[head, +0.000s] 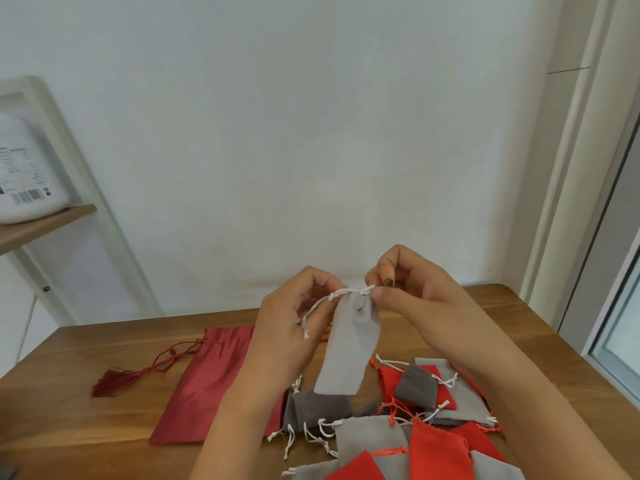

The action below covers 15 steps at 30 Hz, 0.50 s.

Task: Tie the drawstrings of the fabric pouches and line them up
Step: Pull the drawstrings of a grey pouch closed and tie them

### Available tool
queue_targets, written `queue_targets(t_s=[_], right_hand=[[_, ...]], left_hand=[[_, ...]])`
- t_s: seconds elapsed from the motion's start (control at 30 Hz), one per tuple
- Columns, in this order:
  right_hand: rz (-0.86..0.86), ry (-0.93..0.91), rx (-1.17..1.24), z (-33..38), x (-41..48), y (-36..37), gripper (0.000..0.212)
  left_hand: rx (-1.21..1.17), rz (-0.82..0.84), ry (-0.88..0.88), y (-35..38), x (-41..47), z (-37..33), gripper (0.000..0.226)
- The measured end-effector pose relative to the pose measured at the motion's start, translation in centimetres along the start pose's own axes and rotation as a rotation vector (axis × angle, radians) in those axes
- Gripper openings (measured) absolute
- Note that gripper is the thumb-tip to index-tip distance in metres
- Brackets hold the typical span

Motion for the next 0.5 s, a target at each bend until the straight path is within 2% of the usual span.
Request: queue_targets(t_s=[0.1,0.2,0.27,0.37,0.4,0.43,0.5], right_hand=[[0.014,0.02,0.082,-0.2,0.0,0.2,0.025],[-0.033,0.019,-0.005,-0.5,0.1,0.2,0.03],[-0.089,-0.04,-0.234,-0.6,0.0,0.0,0.033],[-0.18,-0.255,-0.799,0.2,-0.4,-0.2,0.035],[-0.189,-0.317,-0.861,0.4,-0.5,-0.2,0.035],[-0.198,-0.342,-0.853,0.5,-0.5,-0.2,0.032],[-0.214,-0.254,-0.575,0.5,-0.5,-0.6,0.029]], left_hand=[[-0.12,-0.001,-0.016,-0.1,0.2,0.0,0.011],[-0.242,0.026,0.017,0.0,0.1,-0.3,0.022],[-0.288,0.047,0.012,0.5,0.0,-0.3,0.023],[-0.323,0.085,-0.029,1.6,-0.1,-0.3,0.021],[-0.353,0.091,-0.042,1.8,-0.1,-0.3,0.021],[-0.393,0.093,-0.048,1.9,-0.1,-0.4,0.02],[-0.446,0.112,-0.04,2.0,-0.1,-0.4,0.021]])
Point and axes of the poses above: each hand's wrist, its own x-axis towards the middle knuckle, its own y-axis out of the palm, z = x × y, the point moved 3 cm from there along x, towards the middle knuckle
